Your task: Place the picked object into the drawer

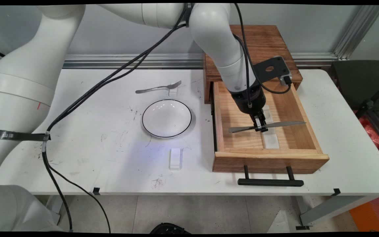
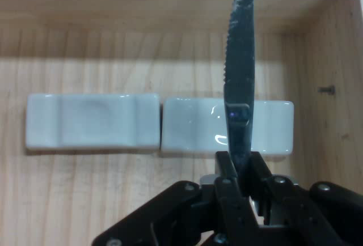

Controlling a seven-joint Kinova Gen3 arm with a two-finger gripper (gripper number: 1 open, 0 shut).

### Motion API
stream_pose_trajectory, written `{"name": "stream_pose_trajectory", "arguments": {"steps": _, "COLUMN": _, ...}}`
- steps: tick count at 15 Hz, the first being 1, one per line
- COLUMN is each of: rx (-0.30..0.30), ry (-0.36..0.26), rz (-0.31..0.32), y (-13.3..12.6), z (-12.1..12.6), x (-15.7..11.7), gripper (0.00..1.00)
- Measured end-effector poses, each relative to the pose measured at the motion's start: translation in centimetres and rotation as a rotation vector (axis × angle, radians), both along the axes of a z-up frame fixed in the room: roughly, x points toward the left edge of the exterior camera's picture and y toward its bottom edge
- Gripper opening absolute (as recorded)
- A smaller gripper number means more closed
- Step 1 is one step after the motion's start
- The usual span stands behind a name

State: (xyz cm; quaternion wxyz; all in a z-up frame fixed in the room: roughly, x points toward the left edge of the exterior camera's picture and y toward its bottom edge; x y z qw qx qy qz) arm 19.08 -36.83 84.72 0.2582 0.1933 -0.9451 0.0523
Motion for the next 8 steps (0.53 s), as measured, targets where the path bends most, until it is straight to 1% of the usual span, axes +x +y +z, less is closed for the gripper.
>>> {"name": "stream_pose_trajectory", "arguments": {"steps": 8, "rx": 0.009, "ry": 0.0, "rz": -0.012, "y": 0.3, "z": -2.2, "x": -0.2, "gripper": 0.0}}
